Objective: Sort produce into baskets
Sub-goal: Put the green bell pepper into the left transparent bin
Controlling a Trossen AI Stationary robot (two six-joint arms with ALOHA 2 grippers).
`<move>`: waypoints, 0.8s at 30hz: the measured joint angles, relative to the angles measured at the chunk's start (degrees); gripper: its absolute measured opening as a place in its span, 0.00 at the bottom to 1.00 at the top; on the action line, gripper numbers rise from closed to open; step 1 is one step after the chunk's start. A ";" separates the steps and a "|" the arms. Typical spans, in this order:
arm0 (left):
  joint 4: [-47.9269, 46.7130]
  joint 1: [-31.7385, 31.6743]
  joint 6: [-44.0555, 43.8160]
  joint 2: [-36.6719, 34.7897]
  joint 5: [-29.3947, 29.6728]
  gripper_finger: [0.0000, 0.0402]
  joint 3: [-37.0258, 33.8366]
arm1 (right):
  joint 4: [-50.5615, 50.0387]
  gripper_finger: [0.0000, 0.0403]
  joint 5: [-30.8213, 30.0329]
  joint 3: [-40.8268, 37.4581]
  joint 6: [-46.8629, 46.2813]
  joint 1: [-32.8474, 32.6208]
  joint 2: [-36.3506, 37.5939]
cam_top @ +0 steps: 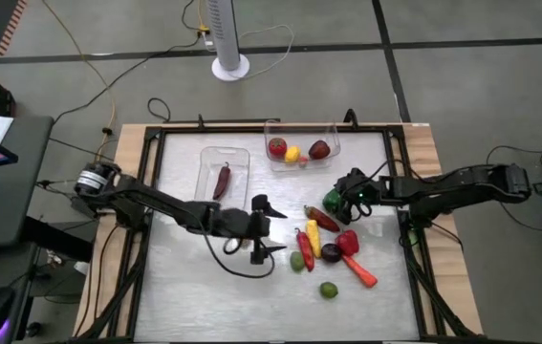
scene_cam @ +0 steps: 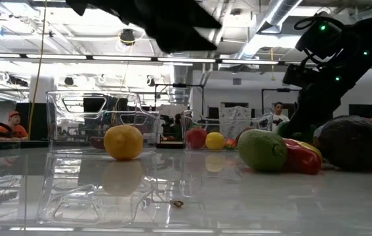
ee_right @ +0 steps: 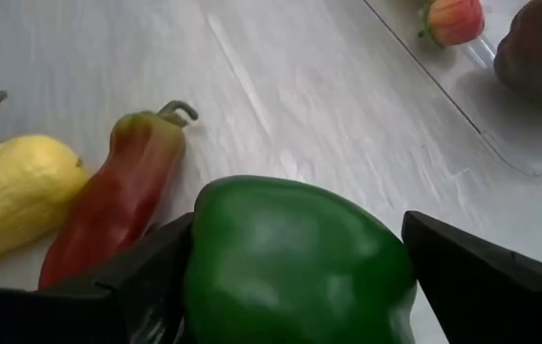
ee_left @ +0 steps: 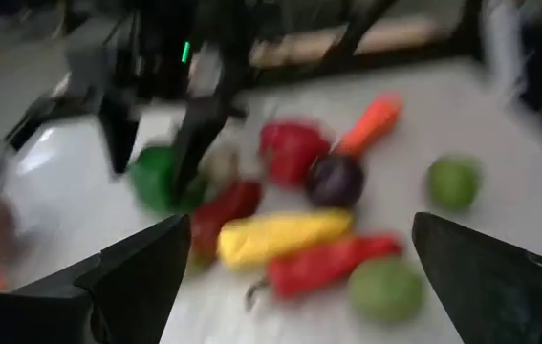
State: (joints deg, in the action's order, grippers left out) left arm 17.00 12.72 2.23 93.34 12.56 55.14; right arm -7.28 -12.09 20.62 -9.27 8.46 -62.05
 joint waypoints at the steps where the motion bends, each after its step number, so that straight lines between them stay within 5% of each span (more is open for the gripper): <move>1: 3.17 -0.33 -0.59 -0.85 -1.94 0.96 -1.34 | 0.31 0.93 -0.03 0.00 -0.18 0.08 -0.23; 7: 14.81 -1.54 -2.81 -3.93 -7.35 0.96 -8.11 | 0.71 0.87 0.04 -0.17 -0.28 0.31 1.22; 11: 14.59 -1.69 -1.03 -6.14 -0.98 0.96 -8.48 | 2.45 0.85 0.04 -0.42 -0.33 0.34 3.55; 17: 11.76 -1.78 -1.14 -9.77 16.17 0.96 -8.46 | 9.05 0.86 0.37 -0.35 0.10 0.90 6.93; 24: 9.24 -1.18 -0.91 -14.09 11.51 0.96 -8.44 | 24.14 0.86 5.66 -0.31 0.23 0.98 6.27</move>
State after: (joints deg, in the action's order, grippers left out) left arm 26.24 11.54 1.32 79.25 24.07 46.70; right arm 16.86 -6.43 20.32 -9.04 9.44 -55.78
